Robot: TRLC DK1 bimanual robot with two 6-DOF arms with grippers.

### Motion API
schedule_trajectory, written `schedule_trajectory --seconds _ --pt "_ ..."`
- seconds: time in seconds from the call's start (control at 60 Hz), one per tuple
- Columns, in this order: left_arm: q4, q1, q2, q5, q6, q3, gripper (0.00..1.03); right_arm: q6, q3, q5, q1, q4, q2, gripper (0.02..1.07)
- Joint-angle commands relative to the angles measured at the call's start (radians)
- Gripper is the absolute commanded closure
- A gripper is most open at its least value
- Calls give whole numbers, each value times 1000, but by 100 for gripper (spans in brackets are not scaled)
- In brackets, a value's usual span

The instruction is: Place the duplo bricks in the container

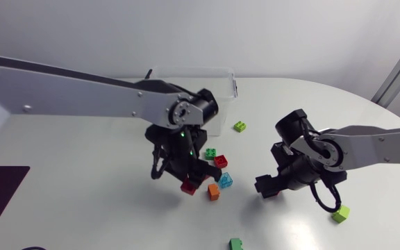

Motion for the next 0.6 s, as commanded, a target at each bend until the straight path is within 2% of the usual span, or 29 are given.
schedule_trajectory --seconds 0.0,0.183,0.283,0.383,0.583 --pt "2 28 -102 -7 0 3 80 24 -29 10 9 16 20 25" --pt "19 84 -199 -64 31 89 80 24 -23 11 16 24 40 37" --pt "82 106 -242 -88 54 106 80 24 -26 10 16 47 44 56" --pt "137 129 -254 -116 73 125 80 16 -28 10 16 62 38 70" --pt "262 193 -233 -116 76 128 80 10 -31 10 25 59 7 79"
